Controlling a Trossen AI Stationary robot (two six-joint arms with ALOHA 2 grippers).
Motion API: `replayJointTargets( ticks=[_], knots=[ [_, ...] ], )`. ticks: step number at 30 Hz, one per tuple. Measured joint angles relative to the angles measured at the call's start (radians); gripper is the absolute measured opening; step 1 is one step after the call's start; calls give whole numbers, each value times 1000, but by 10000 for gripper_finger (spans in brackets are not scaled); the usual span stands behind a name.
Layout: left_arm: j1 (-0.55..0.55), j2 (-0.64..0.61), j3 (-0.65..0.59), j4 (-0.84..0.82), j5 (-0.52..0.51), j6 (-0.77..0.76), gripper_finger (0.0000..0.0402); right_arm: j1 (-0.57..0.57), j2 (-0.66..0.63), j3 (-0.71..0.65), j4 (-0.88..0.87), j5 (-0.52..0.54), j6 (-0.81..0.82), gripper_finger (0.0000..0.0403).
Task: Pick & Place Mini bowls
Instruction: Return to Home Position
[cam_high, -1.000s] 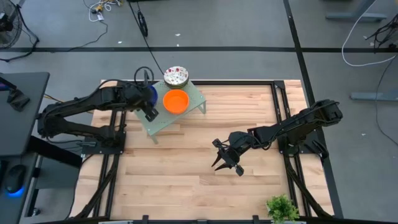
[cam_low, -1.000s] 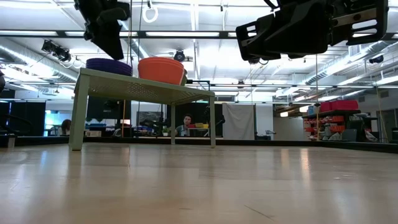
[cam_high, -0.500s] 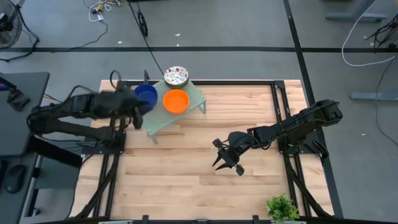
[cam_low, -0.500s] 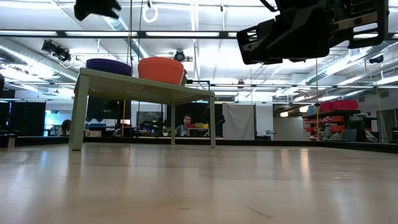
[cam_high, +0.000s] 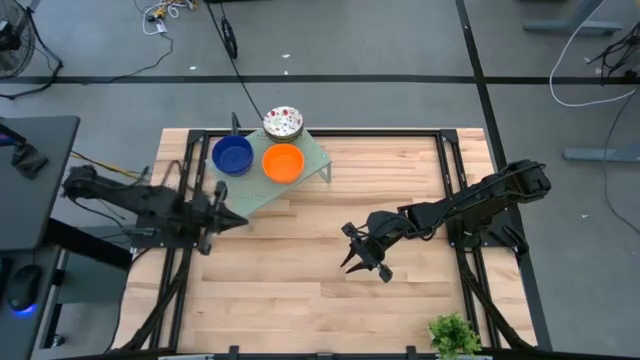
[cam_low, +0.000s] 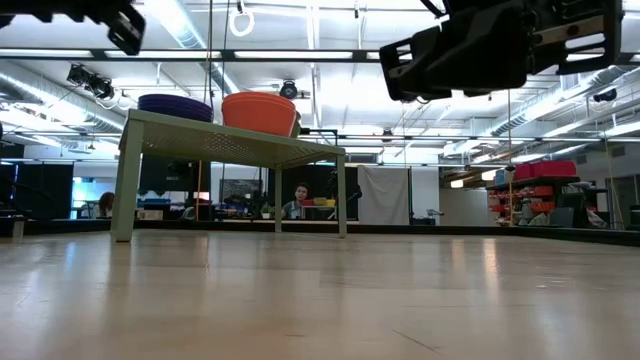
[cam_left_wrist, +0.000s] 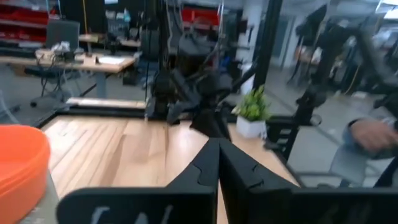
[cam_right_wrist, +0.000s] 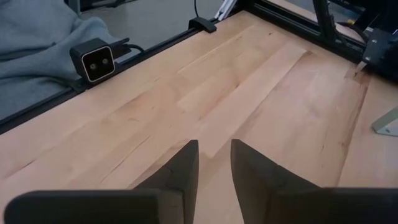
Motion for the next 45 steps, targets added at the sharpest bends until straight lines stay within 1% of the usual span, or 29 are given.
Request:
replayJointTargets(
  ticks=[4, 7, 11, 13, 15, 19, 23, 25, 27, 31, 35, 40, 43, 45],
  knots=[
    [0, -165, -3, -107, 4, 4, 4, 0, 0, 0, 4, 0, 0, 95],
    [0, -261, -3, -172, -2, 7, 5, 0, 0, 0, 5, 0, 0, 95],
    [0, -348, -6, -242, -20, 20, 4, -1, 0, 0, 5, 0, 0, 95],
    [0, -373, -30, -230, -27, 24, 4, -3, 0, 0, 5, 0, 0, 95],
    [0, -372, -69, -194, -22, 23, 4, -6, 0, 0, 5, 0, 0, 95],
    [12, -365, -175, -93, 54, -29, 3, -19, 0, 0, 8, 0, 0, 95],
    [47, -373, -282, 13, 68, -35, 2, -34, 0, 0, 22, 0, 0, 95],
    [79, -373, -324, 72, 113, -34, 2, -41, 0, 0, 29, 0, 0, 95],
    [120, -372, -353, 108, 188, -37, 1, -47, 0, 0, 41, 0, 0, 95],
    [216, -371, -364, 134, 330, -46, 1, -57, 0, 0, 43, 0, -8, 95],
    [295, -371, -364, 135, 418, 0, 1, -63, 0, 0, 42, 0, -8, 95],
    [316, -370, -365, 75, 439, 83, 6, -63, 0, 0, 40, -6, 1, 95],
    [316, -368, -365, 46, 431, 69, 10, -69, -1, 0, 41, -10, 35, 93],
    [316, -368, -364, 38, 427, 19, 11, -84, -11, 0, 41, -15, 64, 88]
  ],
)
